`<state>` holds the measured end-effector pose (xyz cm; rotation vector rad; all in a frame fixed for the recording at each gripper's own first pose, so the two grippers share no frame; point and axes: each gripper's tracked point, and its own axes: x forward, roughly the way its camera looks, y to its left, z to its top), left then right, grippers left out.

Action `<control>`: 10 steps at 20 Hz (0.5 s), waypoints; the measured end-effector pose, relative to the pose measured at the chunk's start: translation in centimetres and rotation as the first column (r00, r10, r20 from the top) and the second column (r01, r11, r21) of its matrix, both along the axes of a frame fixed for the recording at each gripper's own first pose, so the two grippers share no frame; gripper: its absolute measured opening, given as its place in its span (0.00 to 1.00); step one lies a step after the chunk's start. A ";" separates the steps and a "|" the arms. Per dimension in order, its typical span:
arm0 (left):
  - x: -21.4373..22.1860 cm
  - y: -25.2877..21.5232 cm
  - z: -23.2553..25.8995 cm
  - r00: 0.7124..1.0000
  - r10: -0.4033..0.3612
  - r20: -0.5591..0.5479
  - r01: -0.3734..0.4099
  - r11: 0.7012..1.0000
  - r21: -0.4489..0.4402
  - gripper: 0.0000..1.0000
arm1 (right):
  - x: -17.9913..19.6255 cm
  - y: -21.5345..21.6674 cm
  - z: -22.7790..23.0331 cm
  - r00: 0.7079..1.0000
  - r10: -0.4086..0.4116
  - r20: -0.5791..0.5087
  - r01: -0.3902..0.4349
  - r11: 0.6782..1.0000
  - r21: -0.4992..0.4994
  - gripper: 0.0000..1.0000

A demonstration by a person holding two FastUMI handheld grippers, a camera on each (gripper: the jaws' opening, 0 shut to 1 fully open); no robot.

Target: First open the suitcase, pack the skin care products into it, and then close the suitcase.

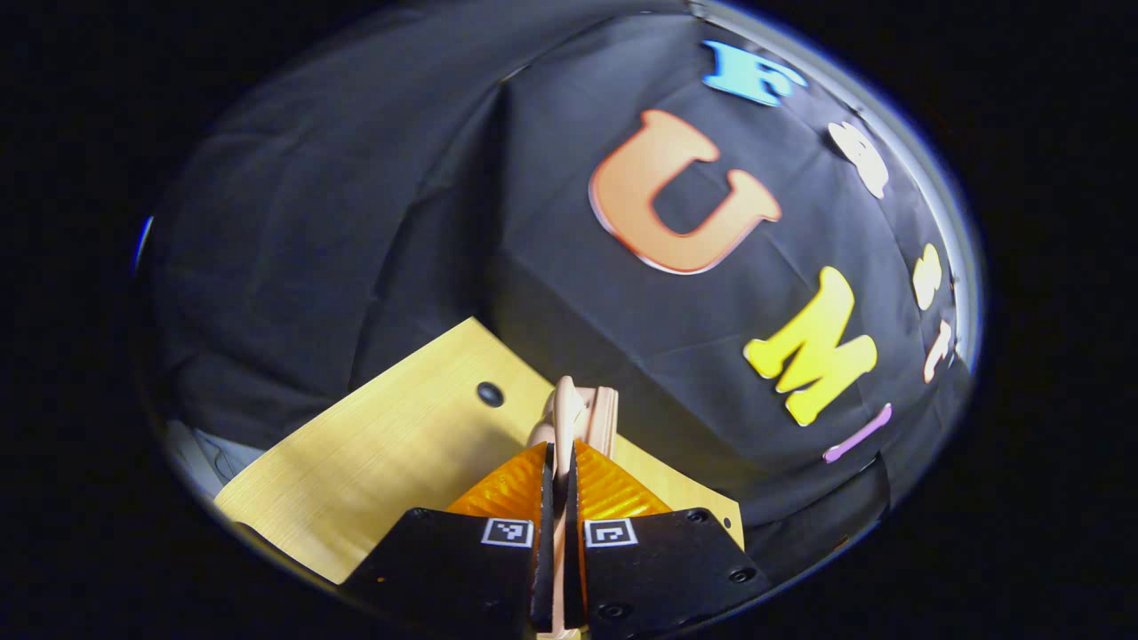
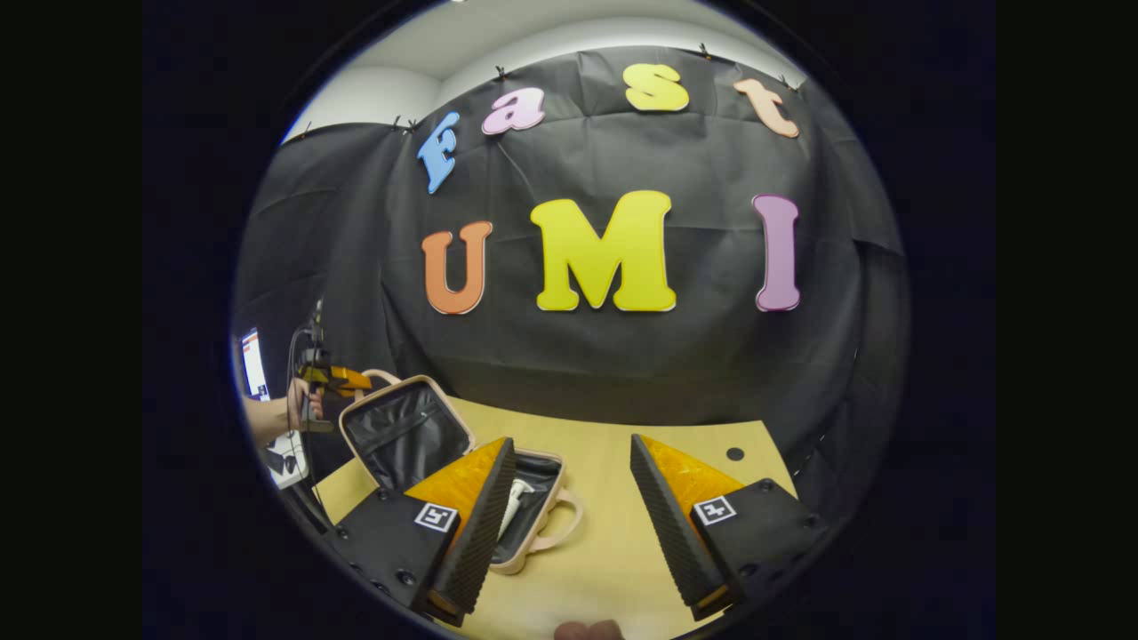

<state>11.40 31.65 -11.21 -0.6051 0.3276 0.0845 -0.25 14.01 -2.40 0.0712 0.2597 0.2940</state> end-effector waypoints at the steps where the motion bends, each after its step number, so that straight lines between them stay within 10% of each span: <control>1: -0.1 -2.0 1.1 1.000 -0.007 0.017 0.006 0.999 0.038 0.07 | -0.3 -0.9 0.6 1.000 -0.011 0.015 0.011 1.000 0.003 0.78; 10: -1.1 -18.8 3.4 0.992 -0.108 0.061 0.088 0.960 0.264 0.07 | -2.0 -10.0 1.8 0.985 -0.162 0.066 0.162 0.987 0.004 0.78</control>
